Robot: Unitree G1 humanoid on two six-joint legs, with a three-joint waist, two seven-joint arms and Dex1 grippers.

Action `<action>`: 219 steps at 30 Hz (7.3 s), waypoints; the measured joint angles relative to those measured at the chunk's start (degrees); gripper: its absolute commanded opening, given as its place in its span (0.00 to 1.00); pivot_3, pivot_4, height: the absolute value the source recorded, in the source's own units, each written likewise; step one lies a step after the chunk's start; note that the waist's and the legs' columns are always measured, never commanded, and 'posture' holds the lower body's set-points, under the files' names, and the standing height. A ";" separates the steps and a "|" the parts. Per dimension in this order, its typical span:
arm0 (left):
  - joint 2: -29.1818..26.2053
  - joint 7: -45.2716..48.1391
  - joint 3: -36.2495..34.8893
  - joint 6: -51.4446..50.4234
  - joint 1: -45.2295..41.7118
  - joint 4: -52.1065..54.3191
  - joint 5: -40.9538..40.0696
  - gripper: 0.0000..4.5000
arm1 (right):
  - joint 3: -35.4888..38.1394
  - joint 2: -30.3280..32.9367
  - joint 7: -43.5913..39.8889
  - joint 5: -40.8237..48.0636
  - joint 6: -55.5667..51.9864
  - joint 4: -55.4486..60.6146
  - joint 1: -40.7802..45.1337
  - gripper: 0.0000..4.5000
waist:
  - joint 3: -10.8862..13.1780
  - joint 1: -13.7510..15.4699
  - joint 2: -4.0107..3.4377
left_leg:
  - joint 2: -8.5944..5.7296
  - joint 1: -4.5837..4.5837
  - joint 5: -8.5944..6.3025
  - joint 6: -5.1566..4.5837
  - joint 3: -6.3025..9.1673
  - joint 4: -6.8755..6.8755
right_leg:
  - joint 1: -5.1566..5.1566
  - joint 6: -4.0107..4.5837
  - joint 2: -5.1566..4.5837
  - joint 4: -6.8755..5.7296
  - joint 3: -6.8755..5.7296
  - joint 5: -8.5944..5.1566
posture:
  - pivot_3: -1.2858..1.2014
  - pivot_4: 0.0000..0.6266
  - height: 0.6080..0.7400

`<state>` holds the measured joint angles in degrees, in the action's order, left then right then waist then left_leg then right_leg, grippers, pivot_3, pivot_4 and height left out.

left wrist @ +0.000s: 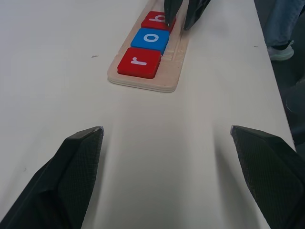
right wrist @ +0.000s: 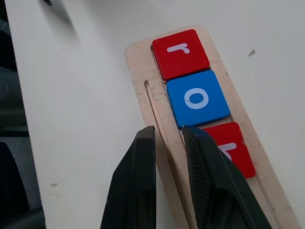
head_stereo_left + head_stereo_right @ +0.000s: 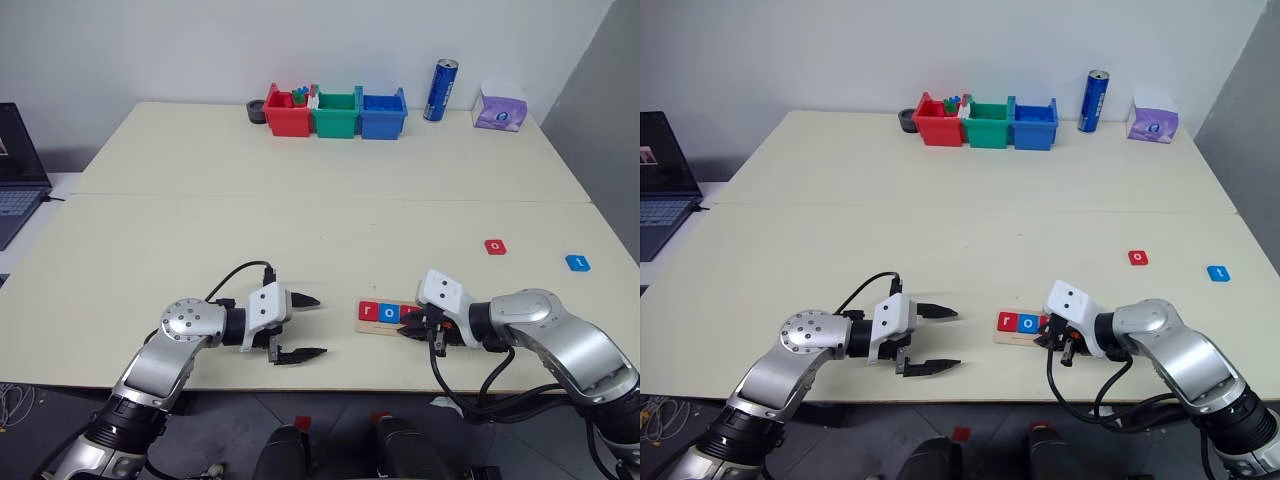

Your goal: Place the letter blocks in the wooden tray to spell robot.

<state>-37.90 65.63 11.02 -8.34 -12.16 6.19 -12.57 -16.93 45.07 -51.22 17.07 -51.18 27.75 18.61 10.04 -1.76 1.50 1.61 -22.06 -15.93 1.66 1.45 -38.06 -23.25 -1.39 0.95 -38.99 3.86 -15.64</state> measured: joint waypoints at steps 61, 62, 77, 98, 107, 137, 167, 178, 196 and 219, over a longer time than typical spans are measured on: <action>0.67 0.40 1.15 0.14 -0.50 -0.46 0.03 1.00 | 29.59 -35.62 50.57 -4.86 -0.21 8.19 -26.14 0.32 | -0.12 -0.13 -0.19 | 0.09 -0.17 0.00 0.01 0.07 0.11 | -0.14 0.03 -0.01 -0.01 0.14 -0.04 | 0.52 0.24 1.00; 0.72 0.57 1.24 0.32 -0.77 -0.82 0.03 1.00 | 28.71 -37.21 51.57 -4.98 -0.97 10.30 -27.71 0.32 | -0.13 -0.19 -0.18 | 0.09 -0.07 0.00 0.01 0.04 0.11 | -0.12 0.03 -0.01 -0.01 0.14 -0.04 | 0.52 0.24 1.00; 1.09 1.26 2.20 2.35 -1.79 -3.35 0.10 1.00 | 29.49 -40.12 53.82 -6.66 -0.52 10.28 -25.40 1.00 | -0.22 -0.16 -0.07 | 0.03 0.06 0.00 0.01 -0.04 0.11 | -0.05 0.01 0.01 0.01 0.20 -0.04 | 0.52 0.24 1.00; 1.36 0.08 2.23 2.25 -1.63 -3.34 0.47 1.00 | 24.98 12.89 2.11 2.04 8.23 -4.84 -20.93 1.00 | -0.01 -0.20 -0.07 | -0.05 0.02 -0.01 -0.01 -0.15 0.09 | 0.00 0.03 0.12 0.06 0.11 -0.05 | 0.52 0.24 1.00; 1.33 0.07 2.28 2.11 -1.85 -3.30 0.51 1.00 | 15.08 14.17 -5.29 -2.70 17.25 -18.28 -11.50 1.00 | 0.01 -0.06 -0.04 | -0.02 0.01 -0.01 -0.01 -0.16 0.04 | 0.01 -0.02 0.02 0.06 0.11 -0.02 | 0.52 0.24 1.00; 1.12 -0.96 2.27 2.49 -1.57 -3.28 1.32 1.00 | 1.55 8.85 -8.40 -4.70 7.99 -7.47 2.46 0.32 | 0.03 -0.02 -0.06 | -0.02 0.01 0.00 -0.01 -0.05 0.01 | -0.02 0.00 -0.01 0.02 0.11 -0.01 | 0.52 0.24 1.00; 1.14 -1.41 2.27 2.56 -0.75 -2.63 1.51 1.00 | -2.47 7.99 -11.09 -9.79 11.97 -11.19 5.29 0.70 | 0.03 -0.02 -0.07 | -0.01 0.01 0.00 -0.01 -0.04 0.02 | -0.02 0.02 -0.01 0.01 0.07 0.00 | 0.52 0.24 1.00; 1.14 -1.50 2.27 2.34 -0.52 -2.09 1.59 1.00 | 3.09 7.31 -10.38 -6.18 7.61 -7.99 5.61 1.00 | 0.03 0.02 -0.07 | -0.01 0.00 0.00 -0.01 0.00 0.02 | -0.02 0.08 -0.01 0.01 0.06 0.04 | 0.52 0.24 1.00; 1.10 -1.83 2.23 2.17 0.05 -1.60 1.63 1.00 | 11.10 8.39 0.70 -4.61 3.69 3.15 -10.99 0.01 | 0.02 -0.05 -0.06 | -0.01 0.03 0.00 0.00 -0.08 0.01 | 0.00 -0.02 0.01 0.00 0.08 -0.01 | 0.52 0.24 1.00; 1.14 -2.35 2.23 2.54 -0.23 -2.16 2.25 1.00 | 2.99 7.66 -0.62 -7.57 7.50 -3.54 -3.87 0.01 | 0.03 -0.04 -0.06 | -0.01 0.02 0.00 0.00 -0.06 0.01 | 0.00 -0.01 0.00 0.00 0.08 -0.01 | 0.52 0.24 1.00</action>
<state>-36.76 63.28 13.26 -5.80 -12.39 4.03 -10.33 -13.94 52.74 -51.84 9.50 -43.68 24.20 14.73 10.07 -1.81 1.44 1.59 -22.04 -15.93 1.65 1.39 -38.04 -23.25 -1.40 0.95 -38.99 3.94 -15.65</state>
